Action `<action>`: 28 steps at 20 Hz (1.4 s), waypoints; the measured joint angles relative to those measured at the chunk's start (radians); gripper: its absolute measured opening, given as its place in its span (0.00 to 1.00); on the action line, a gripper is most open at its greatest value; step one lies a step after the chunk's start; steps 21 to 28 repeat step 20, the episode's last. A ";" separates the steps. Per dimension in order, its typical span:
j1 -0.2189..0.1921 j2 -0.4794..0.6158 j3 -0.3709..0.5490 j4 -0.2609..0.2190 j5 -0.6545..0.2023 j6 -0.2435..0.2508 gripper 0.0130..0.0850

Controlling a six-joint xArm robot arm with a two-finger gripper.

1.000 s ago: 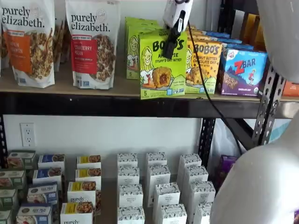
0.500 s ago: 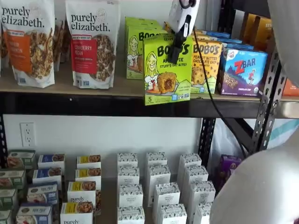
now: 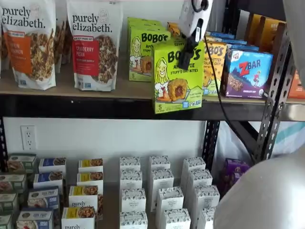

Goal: Pick the green box on the top shelf, the fourth from the left

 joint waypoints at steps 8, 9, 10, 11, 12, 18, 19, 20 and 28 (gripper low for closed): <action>0.003 -0.074 0.071 -0.012 0.007 0.002 0.17; 0.004 -0.082 0.078 -0.014 0.009 0.003 0.17; 0.005 -0.089 0.085 -0.014 0.011 0.003 0.17; 0.006 -0.096 0.091 -0.015 0.013 0.004 0.17; 0.006 -0.103 0.097 -0.015 0.016 0.004 0.17; 0.009 -0.140 0.132 -0.016 0.027 0.007 0.17; 0.009 -0.145 0.137 -0.016 0.030 0.008 0.17; 0.010 -0.151 0.142 -0.016 0.031 0.008 0.17; 0.010 -0.151 0.142 -0.016 0.031 0.008 0.17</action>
